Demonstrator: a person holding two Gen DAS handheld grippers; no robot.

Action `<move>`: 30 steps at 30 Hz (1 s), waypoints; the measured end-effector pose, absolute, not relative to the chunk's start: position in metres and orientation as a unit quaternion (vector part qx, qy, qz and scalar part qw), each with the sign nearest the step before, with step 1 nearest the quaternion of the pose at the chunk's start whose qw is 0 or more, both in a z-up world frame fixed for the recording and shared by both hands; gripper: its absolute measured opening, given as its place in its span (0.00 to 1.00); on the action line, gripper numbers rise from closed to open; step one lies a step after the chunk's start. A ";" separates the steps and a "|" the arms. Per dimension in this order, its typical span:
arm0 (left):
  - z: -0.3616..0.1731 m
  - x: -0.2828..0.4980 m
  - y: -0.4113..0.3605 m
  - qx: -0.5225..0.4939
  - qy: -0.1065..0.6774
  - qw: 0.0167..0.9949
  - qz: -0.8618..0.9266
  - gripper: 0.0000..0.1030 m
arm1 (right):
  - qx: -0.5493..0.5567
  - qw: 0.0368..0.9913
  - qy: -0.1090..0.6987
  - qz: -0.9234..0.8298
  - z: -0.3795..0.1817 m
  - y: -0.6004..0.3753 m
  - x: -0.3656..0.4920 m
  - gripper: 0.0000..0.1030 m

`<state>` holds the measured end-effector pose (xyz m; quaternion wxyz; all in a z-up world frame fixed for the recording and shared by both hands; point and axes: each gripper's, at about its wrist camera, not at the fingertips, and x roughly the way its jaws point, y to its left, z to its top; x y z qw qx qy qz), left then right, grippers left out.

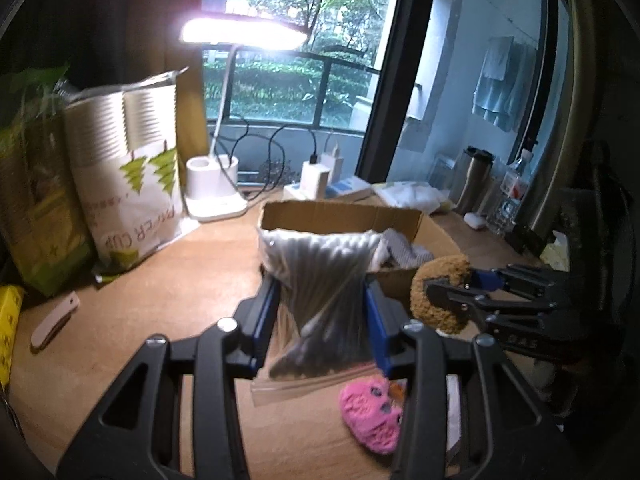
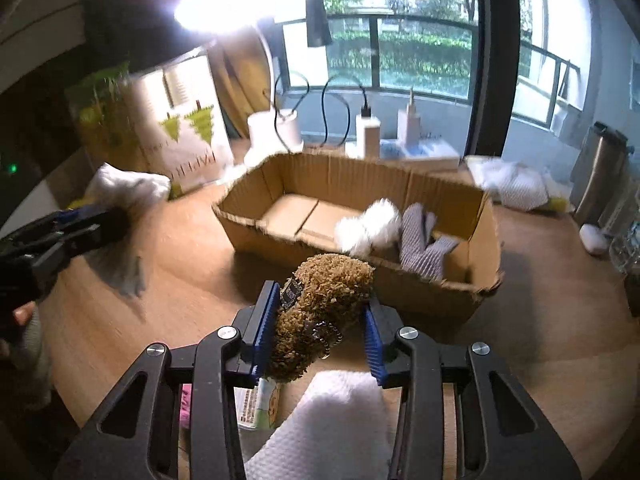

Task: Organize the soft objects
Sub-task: 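Carry the swab bag and brown plush into the cardboard box and open both tools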

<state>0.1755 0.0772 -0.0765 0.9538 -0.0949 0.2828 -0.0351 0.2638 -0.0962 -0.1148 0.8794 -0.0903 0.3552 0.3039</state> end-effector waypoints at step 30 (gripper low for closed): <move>-0.066 0.278 0.045 -0.062 0.273 0.959 -0.051 0.41 | -0.043 0.903 0.316 0.287 -0.084 -0.138 0.324 0.40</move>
